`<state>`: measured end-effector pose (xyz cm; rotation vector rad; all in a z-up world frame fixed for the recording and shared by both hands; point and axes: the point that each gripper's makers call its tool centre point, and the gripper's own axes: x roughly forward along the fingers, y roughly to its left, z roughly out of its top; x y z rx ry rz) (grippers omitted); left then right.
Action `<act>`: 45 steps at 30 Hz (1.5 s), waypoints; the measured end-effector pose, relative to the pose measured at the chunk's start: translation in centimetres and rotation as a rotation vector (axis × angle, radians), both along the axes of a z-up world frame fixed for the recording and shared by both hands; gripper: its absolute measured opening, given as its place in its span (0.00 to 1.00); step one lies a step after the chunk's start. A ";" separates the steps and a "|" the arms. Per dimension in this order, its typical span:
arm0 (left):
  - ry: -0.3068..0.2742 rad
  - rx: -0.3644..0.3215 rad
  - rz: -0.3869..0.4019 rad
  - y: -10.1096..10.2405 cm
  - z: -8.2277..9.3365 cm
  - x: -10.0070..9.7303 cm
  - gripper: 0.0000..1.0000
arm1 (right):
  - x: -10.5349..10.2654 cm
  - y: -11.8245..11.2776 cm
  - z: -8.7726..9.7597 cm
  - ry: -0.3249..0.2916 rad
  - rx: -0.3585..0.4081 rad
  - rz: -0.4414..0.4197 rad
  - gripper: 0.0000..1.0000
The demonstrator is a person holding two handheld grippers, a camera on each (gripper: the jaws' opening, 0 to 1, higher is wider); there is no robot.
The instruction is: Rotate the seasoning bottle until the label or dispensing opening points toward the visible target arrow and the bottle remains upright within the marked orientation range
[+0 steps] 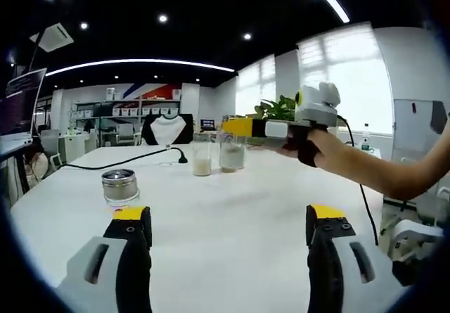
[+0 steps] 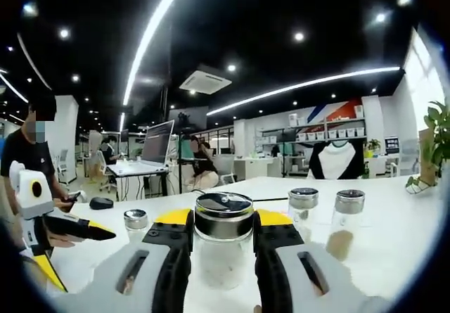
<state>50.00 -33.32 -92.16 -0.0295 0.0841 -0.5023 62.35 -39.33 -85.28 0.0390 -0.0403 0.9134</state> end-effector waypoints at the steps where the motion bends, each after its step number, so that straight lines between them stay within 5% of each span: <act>1: -0.005 -0.006 -0.005 -0.2 0.1 0.0 0.96 | -0.1 0.0 0.0 0.001 0.001 0.002 0.30; 23: -0.015 0.043 -0.080 -2.8 0.4 -0.2 0.95 | -4.7 1.2 -0.5 -0.086 -0.090 0.174 0.31; 45: 0.001 0.070 -0.046 -2.7 -0.5 0.1 0.91 | -9.5 4.8 -2.6 -0.090 -0.104 0.497 0.31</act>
